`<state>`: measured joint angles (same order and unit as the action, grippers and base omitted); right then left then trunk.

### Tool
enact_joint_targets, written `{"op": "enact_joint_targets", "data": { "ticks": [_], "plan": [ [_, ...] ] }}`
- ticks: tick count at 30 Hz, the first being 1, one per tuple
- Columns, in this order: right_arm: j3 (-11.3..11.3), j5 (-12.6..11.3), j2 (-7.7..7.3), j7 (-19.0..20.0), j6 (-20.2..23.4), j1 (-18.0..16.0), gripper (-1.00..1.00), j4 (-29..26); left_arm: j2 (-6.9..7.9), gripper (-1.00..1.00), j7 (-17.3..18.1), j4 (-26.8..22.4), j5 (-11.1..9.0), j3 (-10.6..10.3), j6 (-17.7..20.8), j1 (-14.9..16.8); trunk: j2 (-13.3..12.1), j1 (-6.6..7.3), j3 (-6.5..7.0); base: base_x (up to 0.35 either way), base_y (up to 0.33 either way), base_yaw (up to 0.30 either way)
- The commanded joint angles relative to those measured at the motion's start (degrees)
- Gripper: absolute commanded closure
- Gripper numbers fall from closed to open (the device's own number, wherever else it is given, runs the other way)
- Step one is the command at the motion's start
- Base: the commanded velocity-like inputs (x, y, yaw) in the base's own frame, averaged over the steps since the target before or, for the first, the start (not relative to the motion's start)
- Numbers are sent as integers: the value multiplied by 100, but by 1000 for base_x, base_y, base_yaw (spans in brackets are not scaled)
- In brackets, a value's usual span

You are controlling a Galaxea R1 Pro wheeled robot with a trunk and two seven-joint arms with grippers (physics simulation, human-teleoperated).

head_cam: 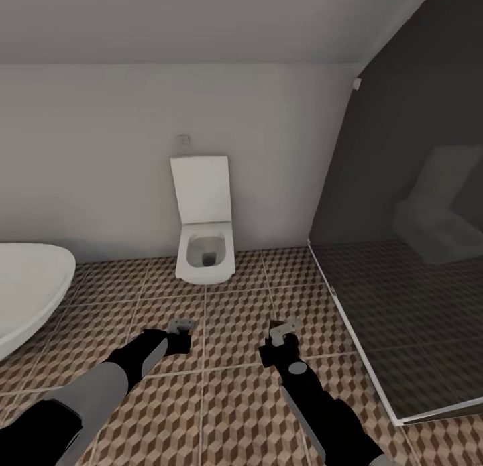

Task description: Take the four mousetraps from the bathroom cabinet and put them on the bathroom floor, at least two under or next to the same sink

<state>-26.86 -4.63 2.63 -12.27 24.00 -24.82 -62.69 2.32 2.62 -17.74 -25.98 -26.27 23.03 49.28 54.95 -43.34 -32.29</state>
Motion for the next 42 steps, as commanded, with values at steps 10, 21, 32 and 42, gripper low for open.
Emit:
{"op": "enact_joint_targets", "data": {
  "ticks": [10, 21, 32, 42],
  "plan": [
    [5, -52, 336, 26, -142, -1675, 100, 2255, 3, 100, 11, -69, -4, -15, 34, 2, 407, -221, -186, 0, 0, 0],
    [-15, -56, 637, 1011, -749, -2094, 100, 2977, 71, 100, 9, -93, -4, 22, 27, 3, 848, -462, -383, 0, 0, 0],
    [-33, -39, 643, 1355, -765, -2097, 100, 3052, 244, 100, 0, -201, -5, 42, 26, 3, 1289, -704, -581, 0, 0, 0],
    [-39, -38, 620, 1363, -844, -2097, 100, 2979, 232, 100, -7, -243, -13, 30, 26, 2, 1690, -923, -779, 0, 0, 0]
  ]
}}
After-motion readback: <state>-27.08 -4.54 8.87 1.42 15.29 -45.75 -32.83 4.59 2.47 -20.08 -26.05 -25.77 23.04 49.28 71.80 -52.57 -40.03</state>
